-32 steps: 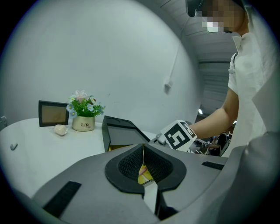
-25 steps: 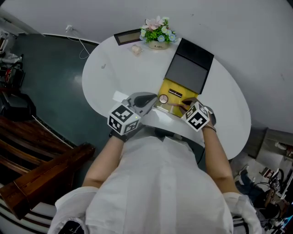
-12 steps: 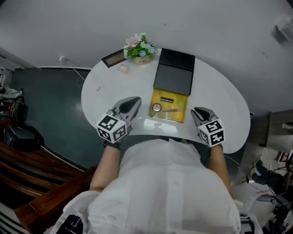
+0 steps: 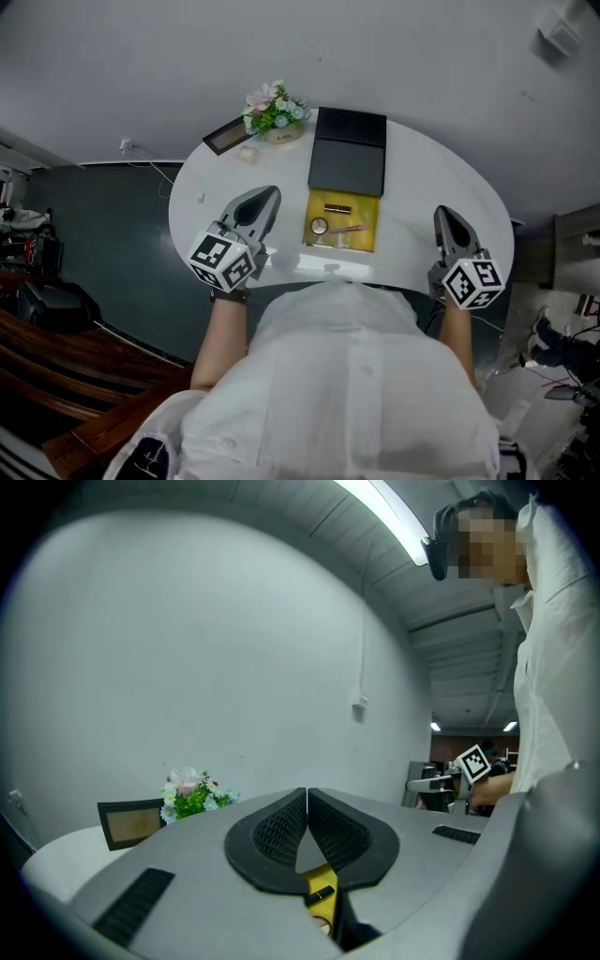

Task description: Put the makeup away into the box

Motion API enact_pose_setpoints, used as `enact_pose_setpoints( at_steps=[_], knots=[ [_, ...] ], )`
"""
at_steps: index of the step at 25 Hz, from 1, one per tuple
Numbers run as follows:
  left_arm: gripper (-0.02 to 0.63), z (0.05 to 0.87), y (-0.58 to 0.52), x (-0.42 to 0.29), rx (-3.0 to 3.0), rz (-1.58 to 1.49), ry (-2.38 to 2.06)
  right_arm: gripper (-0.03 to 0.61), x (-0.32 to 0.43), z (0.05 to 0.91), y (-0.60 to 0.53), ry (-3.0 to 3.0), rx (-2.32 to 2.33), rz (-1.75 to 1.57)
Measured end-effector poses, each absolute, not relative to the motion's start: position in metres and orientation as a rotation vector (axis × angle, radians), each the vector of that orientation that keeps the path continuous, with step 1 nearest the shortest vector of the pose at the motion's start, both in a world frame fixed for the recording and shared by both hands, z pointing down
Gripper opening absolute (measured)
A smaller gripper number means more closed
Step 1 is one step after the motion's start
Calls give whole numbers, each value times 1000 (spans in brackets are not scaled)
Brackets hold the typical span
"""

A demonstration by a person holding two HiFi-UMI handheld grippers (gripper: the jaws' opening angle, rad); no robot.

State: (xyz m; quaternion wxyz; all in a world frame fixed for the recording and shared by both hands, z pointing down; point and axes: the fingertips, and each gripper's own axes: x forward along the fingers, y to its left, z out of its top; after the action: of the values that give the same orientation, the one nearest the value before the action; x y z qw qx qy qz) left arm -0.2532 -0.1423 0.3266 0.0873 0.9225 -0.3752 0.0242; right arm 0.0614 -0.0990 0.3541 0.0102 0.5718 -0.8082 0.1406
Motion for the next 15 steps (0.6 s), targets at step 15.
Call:
enact_pose_setpoints(
  at_steps=[15],
  knots=[
    [20,324,-147,-284,2700,22,-1223,9,46,340,-107,-2484,1724,296]
  ],
)
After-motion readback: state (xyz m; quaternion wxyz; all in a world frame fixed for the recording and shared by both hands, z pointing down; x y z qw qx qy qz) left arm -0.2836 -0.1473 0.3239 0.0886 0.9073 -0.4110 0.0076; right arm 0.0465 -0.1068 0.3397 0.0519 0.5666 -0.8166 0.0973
